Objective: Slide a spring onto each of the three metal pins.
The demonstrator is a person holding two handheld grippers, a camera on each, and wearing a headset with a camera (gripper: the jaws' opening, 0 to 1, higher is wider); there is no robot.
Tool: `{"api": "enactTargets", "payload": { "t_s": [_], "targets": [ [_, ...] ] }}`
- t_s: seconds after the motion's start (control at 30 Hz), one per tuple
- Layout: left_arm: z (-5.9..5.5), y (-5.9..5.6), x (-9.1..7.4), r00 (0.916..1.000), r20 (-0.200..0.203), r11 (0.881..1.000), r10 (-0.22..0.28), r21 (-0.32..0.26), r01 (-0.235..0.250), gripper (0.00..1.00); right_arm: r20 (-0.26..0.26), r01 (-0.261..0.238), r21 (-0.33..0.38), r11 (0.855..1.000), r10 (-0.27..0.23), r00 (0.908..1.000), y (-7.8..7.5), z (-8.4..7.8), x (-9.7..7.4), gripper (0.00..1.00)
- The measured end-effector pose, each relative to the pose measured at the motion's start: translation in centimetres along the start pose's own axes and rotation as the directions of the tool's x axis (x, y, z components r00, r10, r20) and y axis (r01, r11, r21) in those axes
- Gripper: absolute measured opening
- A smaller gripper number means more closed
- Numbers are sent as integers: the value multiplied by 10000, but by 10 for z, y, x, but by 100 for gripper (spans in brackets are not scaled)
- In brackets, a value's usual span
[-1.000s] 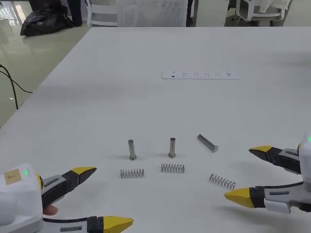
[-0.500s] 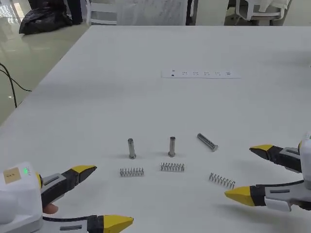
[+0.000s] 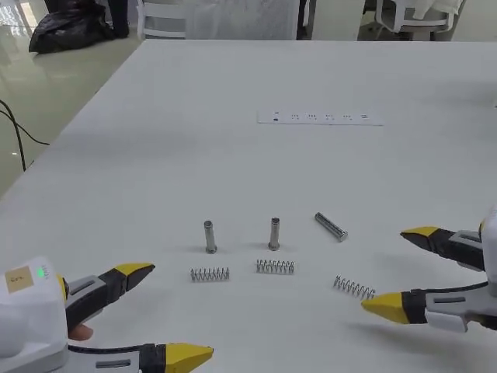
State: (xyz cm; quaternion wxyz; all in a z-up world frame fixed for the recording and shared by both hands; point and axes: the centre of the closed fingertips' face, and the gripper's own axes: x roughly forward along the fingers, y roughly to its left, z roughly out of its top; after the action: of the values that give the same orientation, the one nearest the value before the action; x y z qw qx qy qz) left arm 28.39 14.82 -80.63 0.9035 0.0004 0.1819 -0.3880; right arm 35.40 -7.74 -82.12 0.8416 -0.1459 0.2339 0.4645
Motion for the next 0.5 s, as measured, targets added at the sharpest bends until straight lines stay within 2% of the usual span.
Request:
{"api": "enactTargets", "payload": {
  "t_s": [0.5],
  "targets": [
    [3, 1, 1, 10000, -45, 9996, 22, 278, -21, 84, -262, -145, -576, 9982, 130, 9996, -13, 19, 5, 79]
  ]
}}
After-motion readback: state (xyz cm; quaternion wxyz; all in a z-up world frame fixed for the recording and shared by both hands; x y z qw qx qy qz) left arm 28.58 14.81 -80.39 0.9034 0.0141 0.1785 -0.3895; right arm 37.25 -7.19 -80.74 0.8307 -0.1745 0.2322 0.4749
